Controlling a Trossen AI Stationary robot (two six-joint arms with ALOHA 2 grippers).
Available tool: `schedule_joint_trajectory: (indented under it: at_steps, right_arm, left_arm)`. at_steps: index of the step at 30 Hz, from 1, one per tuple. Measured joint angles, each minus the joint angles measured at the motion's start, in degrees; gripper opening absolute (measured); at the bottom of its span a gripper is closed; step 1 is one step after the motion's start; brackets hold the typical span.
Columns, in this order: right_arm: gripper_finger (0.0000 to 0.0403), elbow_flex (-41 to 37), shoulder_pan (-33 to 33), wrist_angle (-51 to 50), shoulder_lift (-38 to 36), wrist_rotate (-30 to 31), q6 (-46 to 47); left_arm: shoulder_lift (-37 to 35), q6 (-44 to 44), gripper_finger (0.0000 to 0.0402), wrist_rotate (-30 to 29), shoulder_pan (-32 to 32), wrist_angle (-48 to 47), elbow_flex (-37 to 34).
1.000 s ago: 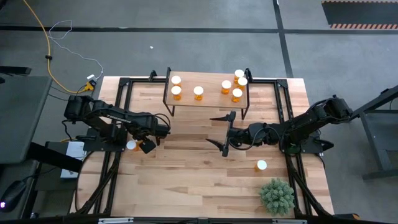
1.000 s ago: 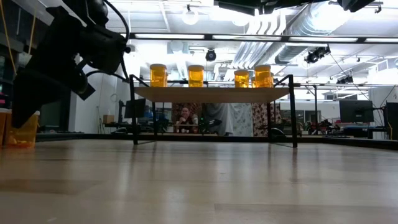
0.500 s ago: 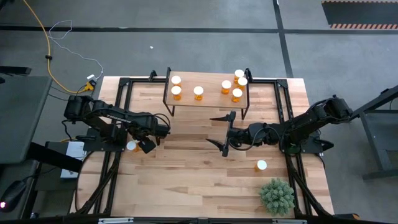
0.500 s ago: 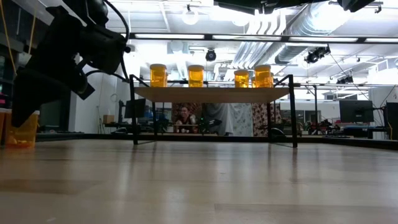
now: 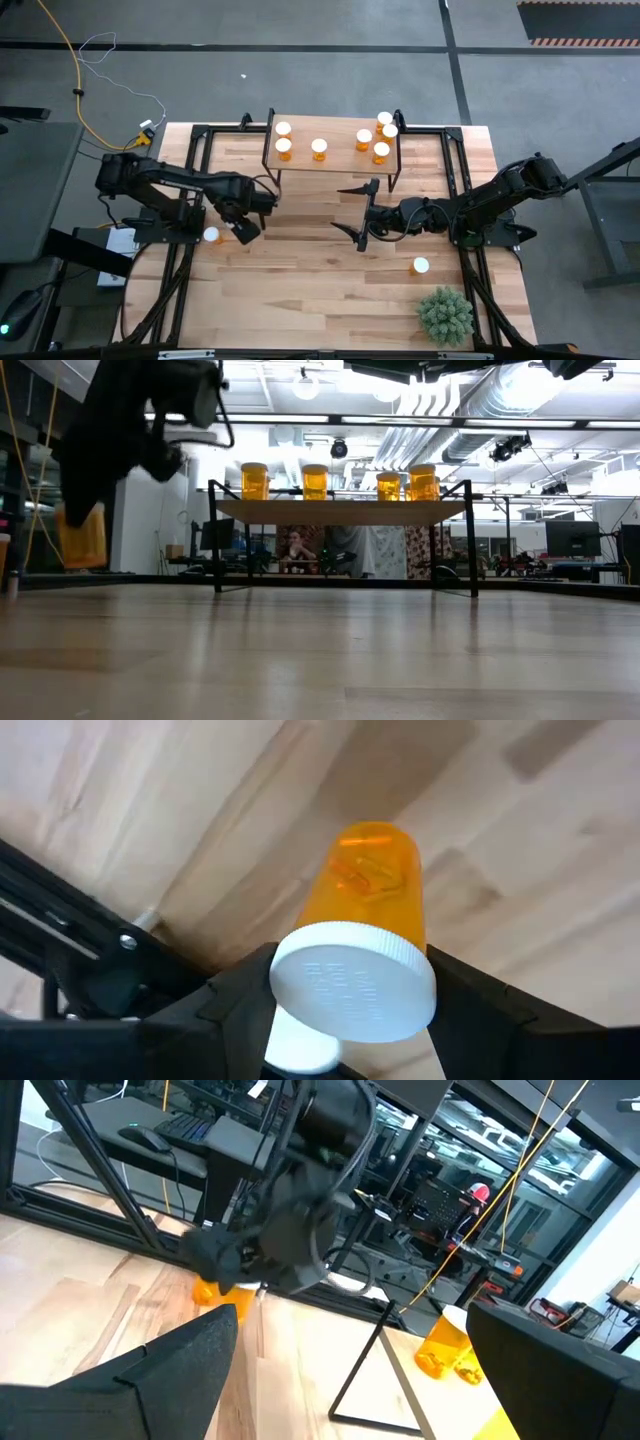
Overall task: Pick and place medicine bottles onto shelf by color
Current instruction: Put the yellow pill bottle on the shelf
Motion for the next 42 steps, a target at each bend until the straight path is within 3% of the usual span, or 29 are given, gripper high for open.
schedule_joint_trajectory:
  at_steps: [6, 13, 17, 24, 34, 42]
  right_arm:
    - [0.0385, 0.0, 0.0, 0.0, 0.0, 0.2, 0.0]
    - [0.0385, 0.0, 0.0, 0.0, 0.0, 0.7, 0.0]
    - [0.0385, 0.0, 0.0, 0.0, 0.0, 0.7, 0.1]
    - [0.0385, 0.0, 0.0, 0.0, 0.0, 0.7, 0.2]
    - [0.0385, 0.0, 0.0, -0.1, 0.0, 0.8, 0.1]
    - [0.0385, 0.0, 0.0, -0.9, 0.0, 0.7, 0.2]
  left_arm:
    - [-3.6, -1.1, 0.0211, 2.1, -0.9, -5.7, 7.9]
    - [-4.3, -3.0, 0.0211, 0.4, -1.0, -12.3, 25.1]
    - [-1.5, -1.8, 0.0211, -2.7, 1.9, -13.7, 34.7]
    - [8.3, 8.1, 0.0211, -4.7, 9.5, -15.8, 47.9]
    - [24.7, 22.7, 0.0211, -7.5, 15.9, -15.4, 58.1]
    - [28.1, 26.6, 0.0211, -14.2, 16.2, -14.0, 60.5]
